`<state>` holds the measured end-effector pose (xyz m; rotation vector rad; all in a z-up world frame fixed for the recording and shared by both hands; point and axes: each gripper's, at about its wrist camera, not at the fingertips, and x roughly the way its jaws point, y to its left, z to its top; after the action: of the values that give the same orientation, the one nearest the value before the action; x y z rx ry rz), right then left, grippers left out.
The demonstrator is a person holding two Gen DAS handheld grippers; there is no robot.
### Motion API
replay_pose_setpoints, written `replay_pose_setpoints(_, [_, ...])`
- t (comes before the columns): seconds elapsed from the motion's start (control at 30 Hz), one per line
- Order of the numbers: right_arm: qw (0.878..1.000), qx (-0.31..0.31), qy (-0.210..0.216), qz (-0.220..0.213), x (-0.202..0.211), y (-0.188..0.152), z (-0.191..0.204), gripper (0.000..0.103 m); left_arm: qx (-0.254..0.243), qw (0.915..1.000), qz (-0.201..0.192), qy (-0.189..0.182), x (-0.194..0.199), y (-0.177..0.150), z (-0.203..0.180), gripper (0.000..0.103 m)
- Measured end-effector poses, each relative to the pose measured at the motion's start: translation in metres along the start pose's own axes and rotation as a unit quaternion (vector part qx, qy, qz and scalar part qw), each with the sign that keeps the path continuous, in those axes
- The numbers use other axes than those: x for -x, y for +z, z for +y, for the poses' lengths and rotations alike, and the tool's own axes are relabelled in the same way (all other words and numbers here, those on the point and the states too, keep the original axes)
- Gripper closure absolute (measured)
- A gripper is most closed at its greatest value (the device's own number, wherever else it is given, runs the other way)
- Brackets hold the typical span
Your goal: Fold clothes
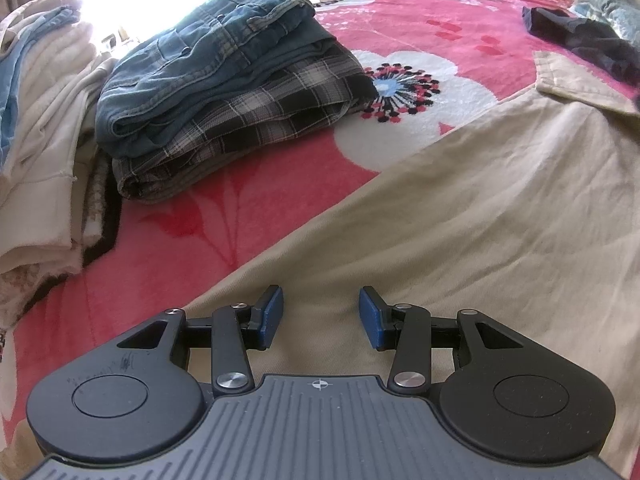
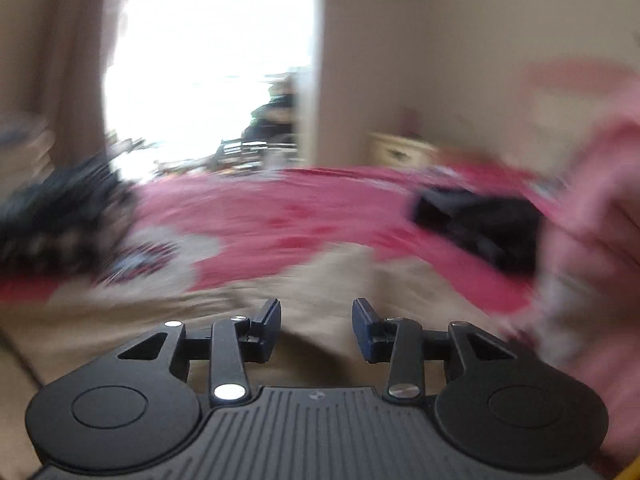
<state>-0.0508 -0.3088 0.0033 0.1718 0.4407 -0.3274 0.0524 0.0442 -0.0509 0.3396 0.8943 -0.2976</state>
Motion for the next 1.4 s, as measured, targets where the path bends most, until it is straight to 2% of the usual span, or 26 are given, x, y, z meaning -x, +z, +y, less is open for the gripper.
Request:
replay_pose_setpoints(0.07, [0.994, -0.098, -0.037, 0.028, -0.008, 0.003, -0.035, 0.061, 0.002, 1.0000, -0.001, -0.001, -0.001, 0.000, 0.000, 0.061])
replay_pose_setpoints(0.13, [0.975, -0.204, -0.059, 0.064, -0.024, 0.002, -0.070, 0.060, 0.002, 1.0000, -0.003, -0.001, -0.001, 0.000, 0.000, 0.061])
replay_pose_setpoints(0.2, [0.952, -0.289, -0.063, 0.084, -0.038, -0.003, -0.095, 0.060, 0.003, 1.0000, -0.004, 0.000, -0.001, 0.000, -0.001, 0.061])
replay_pose_setpoints(0.3, [0.940, -0.326, -0.058, 0.079, -0.051, -0.007, -0.101, 0.060, 0.003, 1.0000, -0.004, 0.001, -0.001, 0.000, -0.001, 0.061])
replay_pose_setpoints(0.43, [0.913, -0.393, -0.059, 0.094, -0.068, -0.016, -0.106, 0.060, 0.003, 1.0000, -0.001, 0.002, -0.001, 0.002, -0.002, 0.061])
replay_pose_setpoints(0.53, [0.907, -0.407, -0.061, 0.087, -0.073, -0.016, -0.108, 0.060, 0.002, 1.0000, -0.001, 0.002, -0.001, 0.001, -0.002, 0.061])
replay_pose_setpoints(0.7, [0.916, -0.387, -0.081, 0.063, -0.092, -0.005, -0.102, 0.061, 0.003, 1.0000, -0.002, 0.002, -0.002, 0.001, -0.002, 0.061])
replay_pose_setpoints(0.83, [0.922, -0.363, -0.123, 0.049, -0.108, -0.001, -0.101, 0.067, 0.003, 1.0000, -0.002, 0.003, -0.001, 0.001, -0.002, 0.061])
replay_pose_setpoints(0.9, [0.939, -0.314, -0.133, 0.039, -0.113, 0.005, -0.094, 0.090, 0.003, 1.0000, -0.002, 0.004, -0.001, 0.001, -0.003, 0.061])
replay_pose_setpoints(0.93, [0.947, -0.288, -0.137, 0.033, -0.115, 0.008, -0.091, 0.095, 0.002, 1.0000, -0.002, 0.004, -0.001, 0.001, -0.003, 0.061])
replay_pose_setpoints(0.97, [0.959, -0.246, -0.142, 0.022, -0.114, 0.013, -0.084, 0.100, 0.002, 1.0000, -0.002, 0.004, -0.002, 0.001, -0.003, 0.061])
replay_pose_setpoints(1.0, [0.969, -0.197, -0.146, 0.008, -0.112, 0.018, -0.075, 0.100, 0.002, 1.0000, -0.002, 0.004, -0.002, 0.001, -0.003, 0.061])
replay_pose_setpoints(1.07, [0.980, -0.112, -0.166, -0.011, -0.110, 0.021, -0.059, 0.100, 0.002, 1.0000, -0.003, 0.004, -0.001, 0.001, -0.003, 0.061])
replay_pose_setpoints(1.13, [0.980, -0.047, -0.191, -0.008, -0.116, 0.020, -0.048, 0.100, 0.002, 1.0000, -0.003, 0.004, -0.002, 0.001, -0.003, 0.061])
replay_pose_setpoints(1.2, [0.977, -0.010, -0.210, 0.025, -0.133, 0.012, -0.051, 0.100, 0.002, 1.0000, -0.003, 0.004, -0.002, 0.001, -0.003, 0.061])
replay_pose_setpoints(1.27, [0.974, -0.004, -0.221, 0.051, -0.142, 0.005, -0.057, 0.101, 0.002, 1.0000, -0.003, 0.004, -0.002, 0.001, -0.003, 0.061])
replay_pose_setpoints(1.4, [0.969, 0.012, -0.239, 0.064, -0.147, 0.003, -0.056, 0.099, 0.001, 1.0000, -0.004, 0.003, -0.002, 0.001, -0.002, 0.061])
